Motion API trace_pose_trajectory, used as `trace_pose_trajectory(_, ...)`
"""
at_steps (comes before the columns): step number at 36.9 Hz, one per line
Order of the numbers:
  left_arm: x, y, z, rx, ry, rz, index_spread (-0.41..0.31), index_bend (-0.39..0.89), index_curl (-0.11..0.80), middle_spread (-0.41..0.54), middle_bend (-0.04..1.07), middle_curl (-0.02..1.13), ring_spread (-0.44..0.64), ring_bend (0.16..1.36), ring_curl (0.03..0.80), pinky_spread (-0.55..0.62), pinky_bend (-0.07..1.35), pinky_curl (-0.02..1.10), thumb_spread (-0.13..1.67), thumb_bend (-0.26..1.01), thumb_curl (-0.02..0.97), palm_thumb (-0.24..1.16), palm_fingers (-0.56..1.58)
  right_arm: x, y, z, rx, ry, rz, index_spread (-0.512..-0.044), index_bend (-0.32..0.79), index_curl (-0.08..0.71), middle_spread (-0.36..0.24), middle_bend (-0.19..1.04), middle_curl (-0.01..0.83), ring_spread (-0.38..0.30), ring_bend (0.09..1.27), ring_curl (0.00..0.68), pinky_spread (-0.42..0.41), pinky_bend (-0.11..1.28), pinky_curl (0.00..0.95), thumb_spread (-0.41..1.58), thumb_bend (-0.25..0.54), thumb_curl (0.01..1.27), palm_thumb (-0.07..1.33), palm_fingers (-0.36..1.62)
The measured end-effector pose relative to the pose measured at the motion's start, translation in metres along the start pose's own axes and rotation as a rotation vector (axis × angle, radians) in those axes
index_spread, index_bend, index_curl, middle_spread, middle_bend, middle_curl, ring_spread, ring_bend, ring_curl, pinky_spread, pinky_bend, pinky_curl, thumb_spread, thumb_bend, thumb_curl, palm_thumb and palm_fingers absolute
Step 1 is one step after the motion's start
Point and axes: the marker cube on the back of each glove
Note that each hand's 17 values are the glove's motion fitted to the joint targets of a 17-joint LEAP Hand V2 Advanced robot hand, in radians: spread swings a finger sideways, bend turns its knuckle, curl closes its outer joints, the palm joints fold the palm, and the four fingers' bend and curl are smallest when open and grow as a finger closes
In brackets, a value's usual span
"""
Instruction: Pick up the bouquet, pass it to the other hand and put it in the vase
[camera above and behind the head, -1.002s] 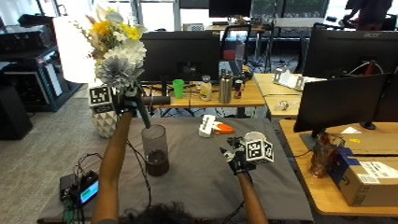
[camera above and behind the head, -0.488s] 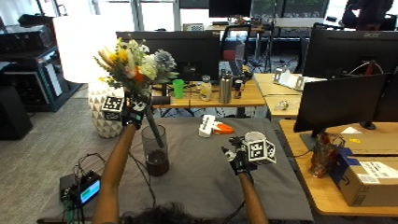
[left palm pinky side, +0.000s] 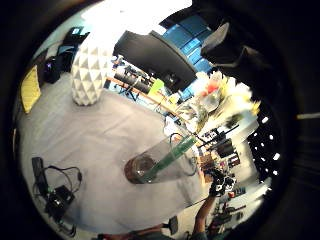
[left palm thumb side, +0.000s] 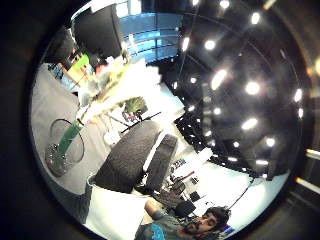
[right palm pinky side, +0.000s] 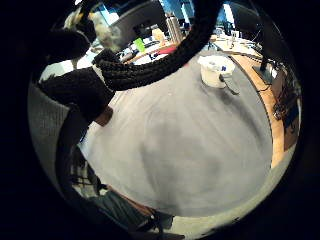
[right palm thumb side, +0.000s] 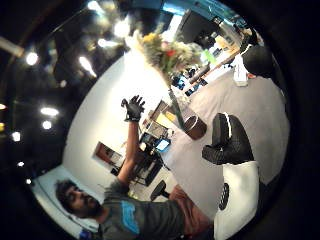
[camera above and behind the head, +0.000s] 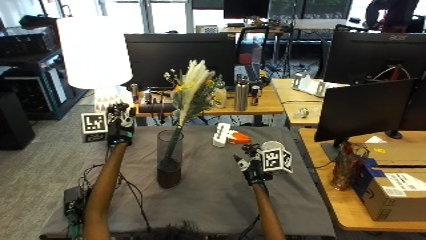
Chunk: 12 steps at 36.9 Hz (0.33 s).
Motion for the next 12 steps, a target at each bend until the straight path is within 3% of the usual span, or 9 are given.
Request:
trace_pose_trajectory(3, 0.005, 0.005, -0.023, 0.06, -0.018, -0.083, -0.027, 0.47, 0.411, 0.134, 0.19, 0.37, 0.19, 0.59, 0.301, 0.34, 0.48, 0.34, 0.96, -0.05, 0.216, 0.08, 0.44, -0.006, -0.002, 0.001, 0.008, -0.013, -0.012, -0.25, 0.12, 0.301, -0.073, 0.25, 0.452, 0.002, 0.33, 0.38, 0.267, 0.4, 0.366, 1.02, -0.017, 0.54, 1.0, 0.88)
trace_pose_trajectory(12, 0.025, 0.026, -0.051, 0.085, -0.021, 0.01, -0.092, 0.41, 0.425, 0.095, 0.15, 0.36, 0.17, 0.55, 0.308, 0.34, 0.43, 0.34, 0.94, -0.03, 0.237, 0.05, 0.46, -0.021, -0.001, 0.013, -0.013, -0.021, -0.039, -0.25, 0.13, 0.301, -0.073, 0.24, 0.454, 0.005, 0.31, 0.382, 0.272, 0.38, 0.367, 1.02, -0.02, 0.53, 0.99, 0.88)
